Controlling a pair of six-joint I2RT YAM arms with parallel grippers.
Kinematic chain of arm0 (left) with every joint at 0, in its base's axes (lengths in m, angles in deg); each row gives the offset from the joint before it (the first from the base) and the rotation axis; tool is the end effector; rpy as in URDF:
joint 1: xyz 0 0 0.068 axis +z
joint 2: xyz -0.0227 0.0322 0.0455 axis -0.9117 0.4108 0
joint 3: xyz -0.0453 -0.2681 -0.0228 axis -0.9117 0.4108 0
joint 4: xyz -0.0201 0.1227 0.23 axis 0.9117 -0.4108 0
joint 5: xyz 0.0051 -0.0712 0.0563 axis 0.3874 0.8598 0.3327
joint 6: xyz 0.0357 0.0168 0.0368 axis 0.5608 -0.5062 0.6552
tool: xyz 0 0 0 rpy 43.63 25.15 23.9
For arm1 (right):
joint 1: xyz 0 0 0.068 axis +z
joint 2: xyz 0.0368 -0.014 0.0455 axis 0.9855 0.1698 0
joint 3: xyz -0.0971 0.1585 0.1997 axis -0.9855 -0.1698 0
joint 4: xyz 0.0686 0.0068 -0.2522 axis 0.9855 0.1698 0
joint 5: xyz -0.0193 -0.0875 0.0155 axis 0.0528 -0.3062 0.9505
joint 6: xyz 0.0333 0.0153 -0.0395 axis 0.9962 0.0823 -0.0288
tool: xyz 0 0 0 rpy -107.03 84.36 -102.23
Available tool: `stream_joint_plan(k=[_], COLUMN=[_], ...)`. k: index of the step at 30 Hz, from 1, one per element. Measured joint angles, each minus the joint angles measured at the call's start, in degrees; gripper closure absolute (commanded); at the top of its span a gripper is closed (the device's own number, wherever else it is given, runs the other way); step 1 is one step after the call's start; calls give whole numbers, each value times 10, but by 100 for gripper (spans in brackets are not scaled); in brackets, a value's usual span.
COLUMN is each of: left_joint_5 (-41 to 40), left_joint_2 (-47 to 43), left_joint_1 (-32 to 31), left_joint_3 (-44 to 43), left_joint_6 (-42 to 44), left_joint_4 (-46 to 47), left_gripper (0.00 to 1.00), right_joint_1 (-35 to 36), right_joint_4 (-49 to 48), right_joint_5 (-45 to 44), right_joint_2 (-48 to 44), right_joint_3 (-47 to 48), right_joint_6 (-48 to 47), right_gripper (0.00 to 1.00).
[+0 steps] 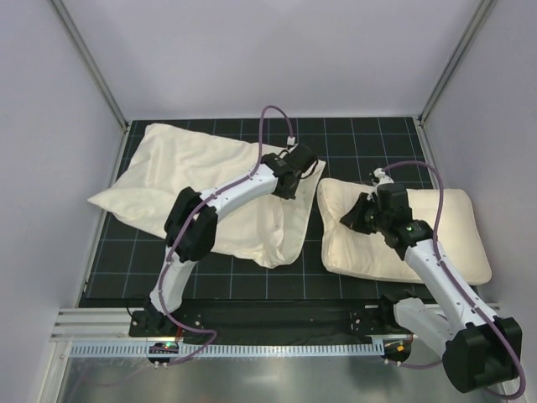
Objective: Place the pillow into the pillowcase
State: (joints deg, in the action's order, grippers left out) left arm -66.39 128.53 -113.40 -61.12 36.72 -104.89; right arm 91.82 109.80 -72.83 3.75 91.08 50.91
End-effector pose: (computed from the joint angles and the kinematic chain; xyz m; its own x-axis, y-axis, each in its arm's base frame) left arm 0.3238 -0.3370 0.2306 -0.7840 0.3023 -0.5422 0.2962 0.9498 0.1013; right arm 0.1902 0.0465 0.2465 -0.7265 0.3120 -0.6122 -0.0161 0.8830 0.4691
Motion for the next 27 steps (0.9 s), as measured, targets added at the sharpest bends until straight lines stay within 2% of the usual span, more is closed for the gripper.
stream_joint_plan(k=[5,10,21,27], left_joint_5=[7,12,10,36], left_joint_2=[-3,-8,-68,-102], left_joint_1=[5,4,4,0], left_joint_3=[2,8,28,63], left_joint_6=[-1,-1,-1,-2], left_joint_4=[0,0,0,5], left_gripper=[100,100,100,100], right_joint_1=[89,132,148,150], right_joint_4=[-43,-66,-116,-109], right_joint_5=[7,-3,-6,-18], right_joint_2=[56,146,243,302], right_joint_3=[6,37,82,147], right_joint_6=[8,18,31,27], right_gripper=[96,96,96,96])
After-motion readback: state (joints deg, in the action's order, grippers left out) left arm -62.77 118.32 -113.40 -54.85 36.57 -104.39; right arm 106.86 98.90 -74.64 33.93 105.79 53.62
